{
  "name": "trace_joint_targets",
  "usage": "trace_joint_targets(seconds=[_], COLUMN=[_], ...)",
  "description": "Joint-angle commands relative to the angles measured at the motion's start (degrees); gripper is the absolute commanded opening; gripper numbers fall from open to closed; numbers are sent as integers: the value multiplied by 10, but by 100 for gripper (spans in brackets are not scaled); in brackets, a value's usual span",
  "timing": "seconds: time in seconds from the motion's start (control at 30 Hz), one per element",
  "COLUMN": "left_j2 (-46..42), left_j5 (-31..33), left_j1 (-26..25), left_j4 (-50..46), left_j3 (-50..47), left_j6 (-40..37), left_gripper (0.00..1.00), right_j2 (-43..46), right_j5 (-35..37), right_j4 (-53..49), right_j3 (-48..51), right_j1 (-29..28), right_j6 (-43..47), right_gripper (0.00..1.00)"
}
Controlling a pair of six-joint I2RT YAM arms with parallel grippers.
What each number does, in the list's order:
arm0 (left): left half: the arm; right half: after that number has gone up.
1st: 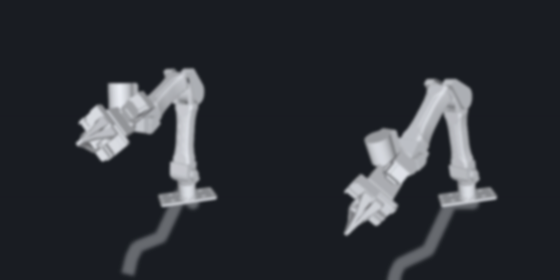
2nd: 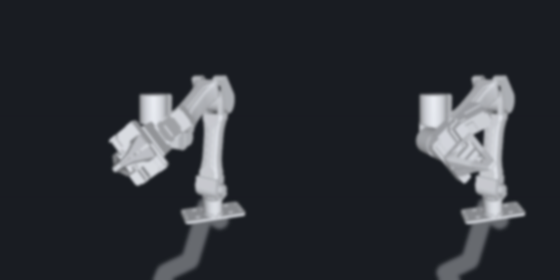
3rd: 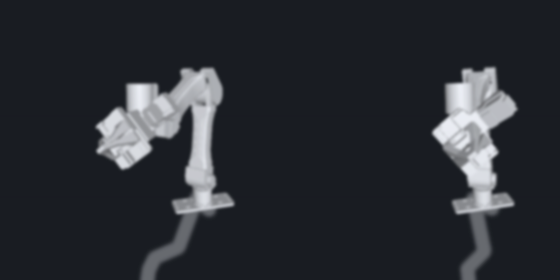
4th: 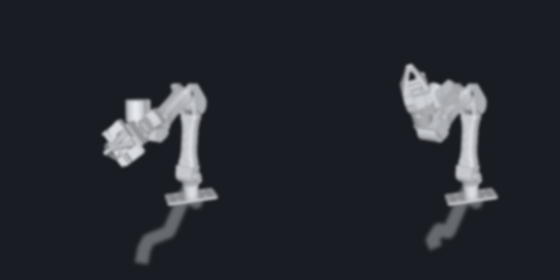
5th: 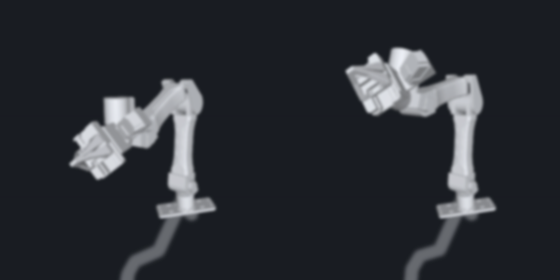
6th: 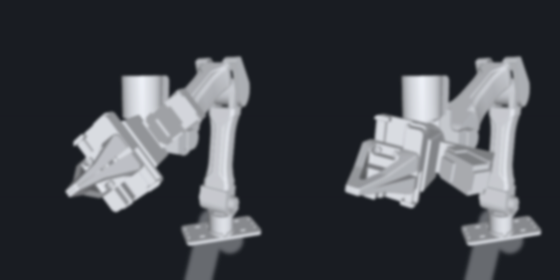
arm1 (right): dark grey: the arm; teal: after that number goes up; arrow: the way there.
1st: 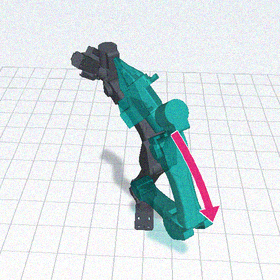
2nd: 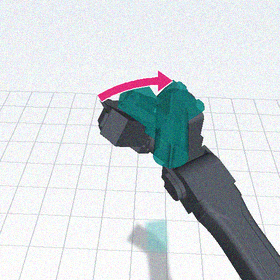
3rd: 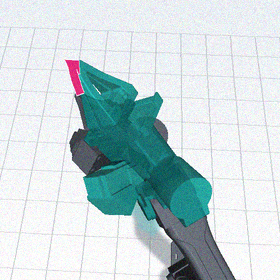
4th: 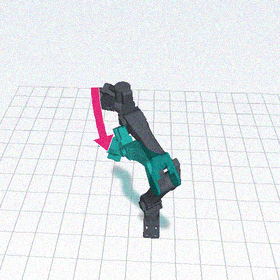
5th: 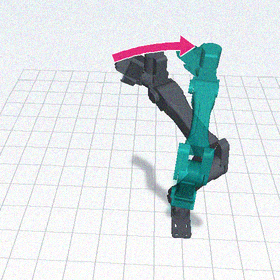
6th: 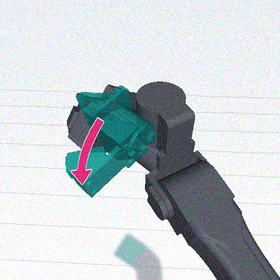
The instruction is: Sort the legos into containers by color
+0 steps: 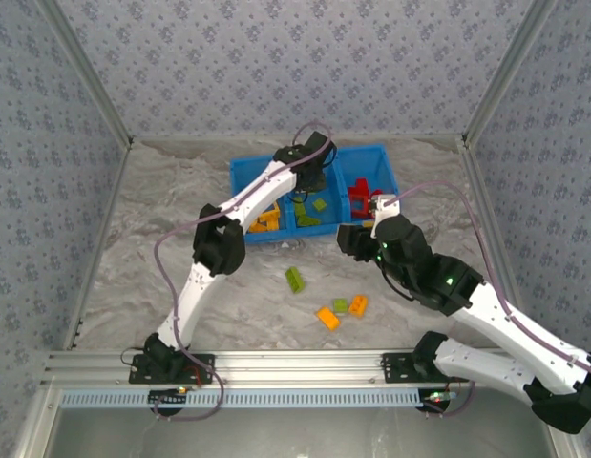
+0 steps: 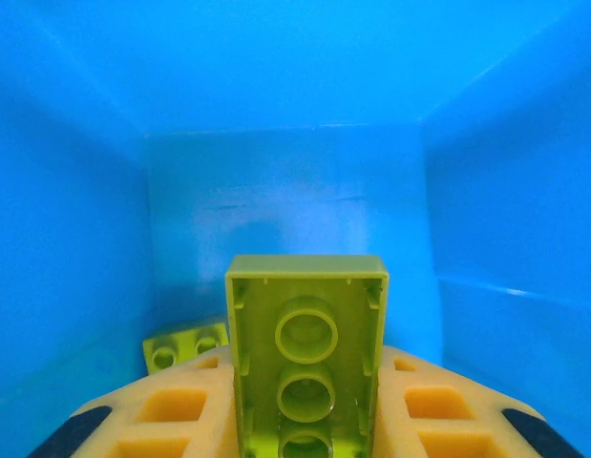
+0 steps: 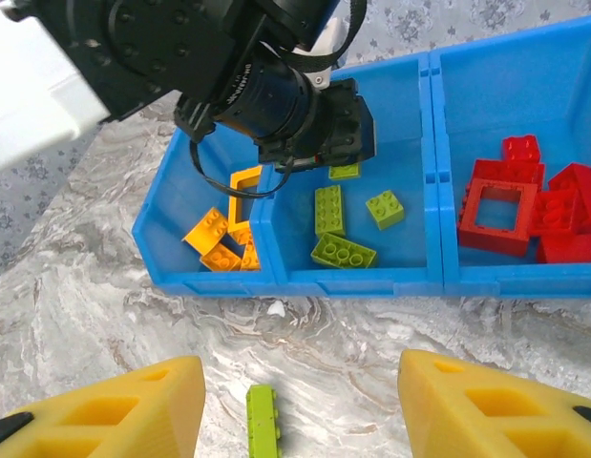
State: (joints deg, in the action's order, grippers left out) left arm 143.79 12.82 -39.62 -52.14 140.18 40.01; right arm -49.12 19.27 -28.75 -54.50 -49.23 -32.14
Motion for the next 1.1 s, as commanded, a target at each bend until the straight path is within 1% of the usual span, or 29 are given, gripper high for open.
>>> trace_joint_targets(seconds=[0.0, 0.2, 0.33, 0.43, 0.6, 0.7, 0.8, 0.9, 0.97, 1.03, 1.07], left_j2=[29, 48, 58, 62, 43, 12, -36, -101, -153, -216, -255], left_j5=[-6, 6, 0, -5, -21, -18, -3, 42, 86, 135, 151], left_j1=[-5, -5, 0, 2, 0, -8, -21, -40, -54, -66, -73], left_j4=[-8, -8, -6, -11, -19, -21, -22, -26, -47, -67, -66], left_j3=[46, 52, 53, 55, 58, 57, 57, 55, 47, 10, -29], left_j6=[-16, 1, 12, 11, 10, 9, 6, 6, 18, 36, 44], left_gripper=[29, 32, 34, 44, 49, 49, 49, 49, 50, 51, 51], right_j2=[11, 16, 15, 16, 17, 13, 1, -30, -62, -95, -111], right_j5=[-12, -17, -22, -23, -29, -37, -48, -62, -85, -101, -109], right_j4=[-8, -8, -8, -9, -13, -22, -34, -29, -8, 8, 18], right_j3=[13, 25, 26, 26, 31, 36, 54, 78, 93, 98, 99], right_j1=[1, 2, 1, 1, 0, 0, -8, -36, -57, -78, -85], right_j6=[-17, -23, -23, -23, -18, -4, 6, 12, 13, 10, 8], right_gripper=[58, 58, 58, 59, 60, 59, 59, 59, 61, 63, 66])
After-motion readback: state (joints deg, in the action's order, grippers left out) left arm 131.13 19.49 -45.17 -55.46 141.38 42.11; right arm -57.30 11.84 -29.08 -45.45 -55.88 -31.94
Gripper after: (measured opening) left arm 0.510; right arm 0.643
